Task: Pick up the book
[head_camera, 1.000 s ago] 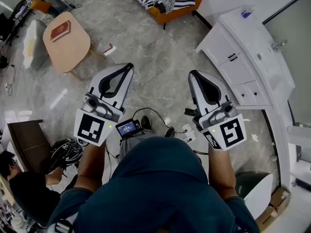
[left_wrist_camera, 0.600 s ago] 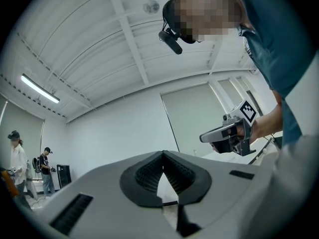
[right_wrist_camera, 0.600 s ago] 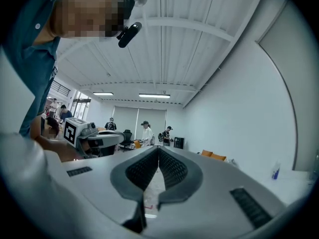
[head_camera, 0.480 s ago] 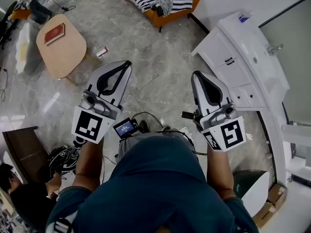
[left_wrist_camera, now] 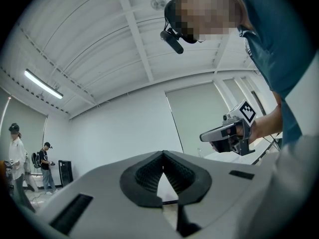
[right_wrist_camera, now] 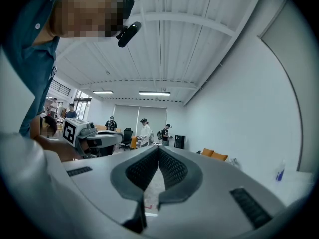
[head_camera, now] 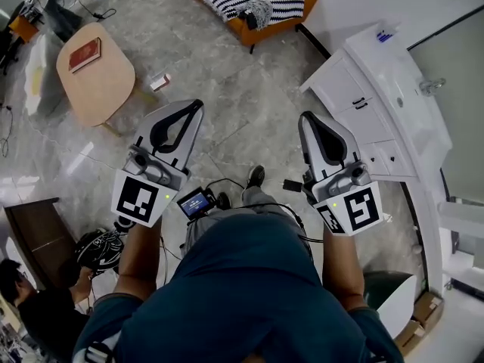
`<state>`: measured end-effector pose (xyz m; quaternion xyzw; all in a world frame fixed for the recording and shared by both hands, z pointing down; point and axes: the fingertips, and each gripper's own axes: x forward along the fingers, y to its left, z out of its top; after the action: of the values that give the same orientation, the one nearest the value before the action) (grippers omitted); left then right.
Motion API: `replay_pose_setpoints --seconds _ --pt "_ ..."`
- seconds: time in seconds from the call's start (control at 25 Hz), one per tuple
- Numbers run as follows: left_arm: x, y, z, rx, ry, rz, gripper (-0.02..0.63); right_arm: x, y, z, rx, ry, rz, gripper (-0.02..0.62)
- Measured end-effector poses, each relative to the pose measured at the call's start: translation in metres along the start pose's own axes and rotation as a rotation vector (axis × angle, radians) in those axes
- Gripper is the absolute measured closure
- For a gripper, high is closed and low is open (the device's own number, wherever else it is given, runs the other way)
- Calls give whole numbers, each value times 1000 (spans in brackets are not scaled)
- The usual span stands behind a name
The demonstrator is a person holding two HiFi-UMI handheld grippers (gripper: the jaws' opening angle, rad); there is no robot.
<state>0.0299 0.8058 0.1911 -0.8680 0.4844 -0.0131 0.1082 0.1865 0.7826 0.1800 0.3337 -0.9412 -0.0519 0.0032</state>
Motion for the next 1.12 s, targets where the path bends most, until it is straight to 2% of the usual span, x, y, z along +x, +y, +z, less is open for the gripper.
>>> replay_pose_setpoints --seconds 0.28,0.68,0.96,1.12 --pt "53 11 -5 13 33 13 601 21 -54 -10 29 -12 21 581" --pt "157 4 -5 51 66 42 601 35 -166 -28 76 -53 64 581" --pt "203 5 -9 69 90 27 603 48 -206 -35 106 -76 69 581" --pt "219 27 -20 60 107 22 603 70 -221 -48 126 -55 56 581"
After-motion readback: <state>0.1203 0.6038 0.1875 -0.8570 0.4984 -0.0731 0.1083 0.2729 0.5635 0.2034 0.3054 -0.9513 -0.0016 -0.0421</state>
